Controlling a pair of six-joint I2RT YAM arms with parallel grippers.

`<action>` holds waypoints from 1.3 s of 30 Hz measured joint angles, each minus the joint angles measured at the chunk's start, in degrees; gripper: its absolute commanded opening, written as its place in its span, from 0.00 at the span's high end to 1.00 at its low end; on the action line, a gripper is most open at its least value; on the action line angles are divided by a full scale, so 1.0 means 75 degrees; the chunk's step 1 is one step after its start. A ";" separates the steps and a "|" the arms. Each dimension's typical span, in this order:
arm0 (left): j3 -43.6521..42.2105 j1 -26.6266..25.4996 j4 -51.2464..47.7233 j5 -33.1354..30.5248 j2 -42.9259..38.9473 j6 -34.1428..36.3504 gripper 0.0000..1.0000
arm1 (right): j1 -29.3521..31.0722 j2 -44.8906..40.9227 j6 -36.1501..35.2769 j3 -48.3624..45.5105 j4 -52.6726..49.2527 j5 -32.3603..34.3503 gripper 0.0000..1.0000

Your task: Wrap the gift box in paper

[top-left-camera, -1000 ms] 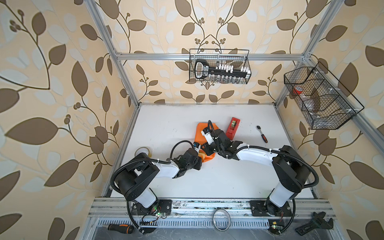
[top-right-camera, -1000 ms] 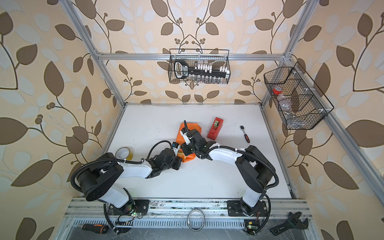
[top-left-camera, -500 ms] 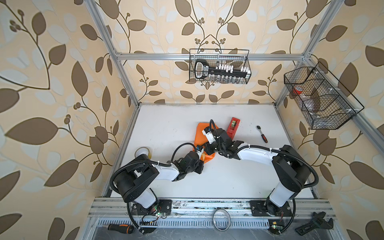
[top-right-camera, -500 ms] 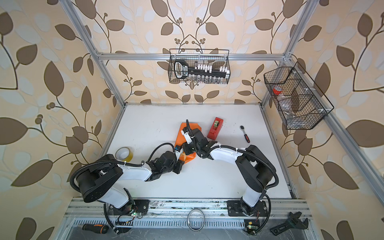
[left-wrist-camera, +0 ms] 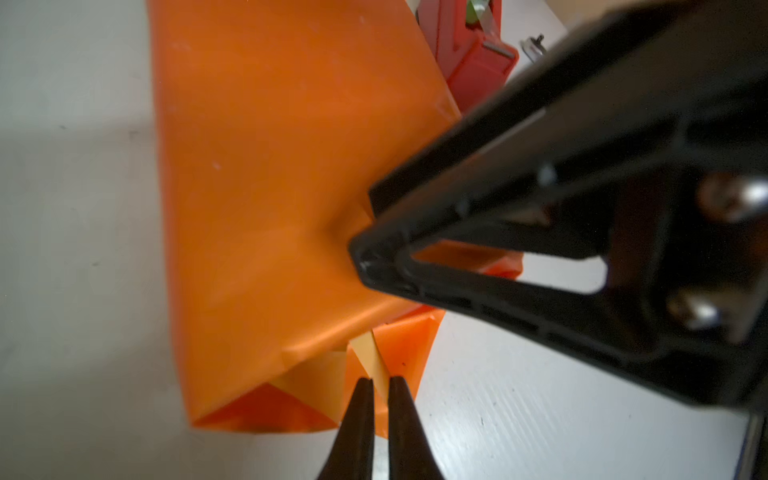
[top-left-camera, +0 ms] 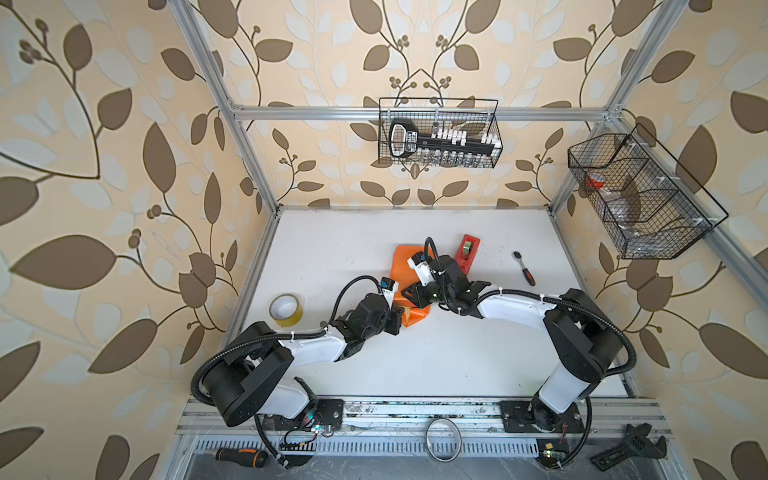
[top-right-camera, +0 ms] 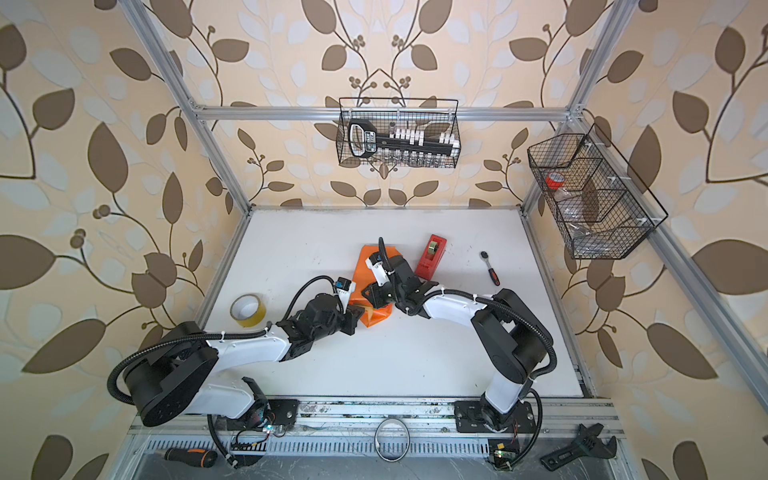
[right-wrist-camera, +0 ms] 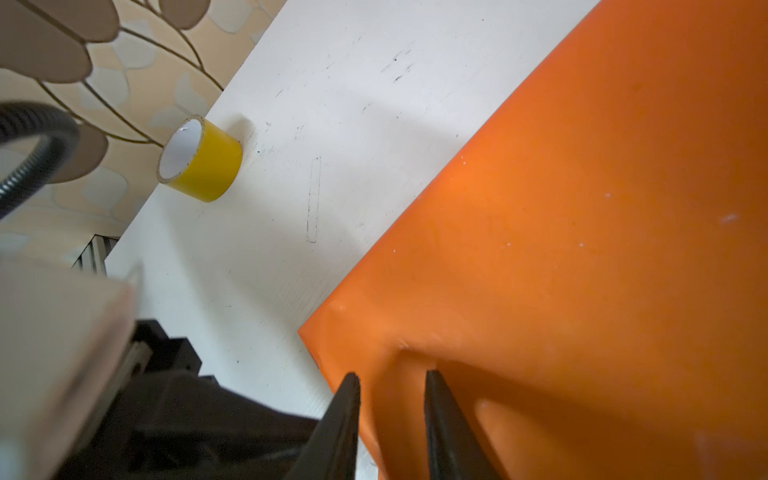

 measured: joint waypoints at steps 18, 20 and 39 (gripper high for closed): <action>-0.0793 0.0367 0.0093 0.0364 -0.0411 -0.0708 0.90 | -0.0050 0.0000 0.0055 -0.0032 0.0058 -0.0117 0.71; -0.0784 0.0405 0.0114 0.0370 -0.0329 -0.0729 0.90 | -0.0050 0.0000 0.0055 -0.0041 0.0073 -0.0117 0.71; 0.0050 0.0458 0.1241 0.0350 0.1469 -0.0938 0.91 | -0.0073 0.0000 0.0111 -0.0143 0.0259 -0.0160 0.71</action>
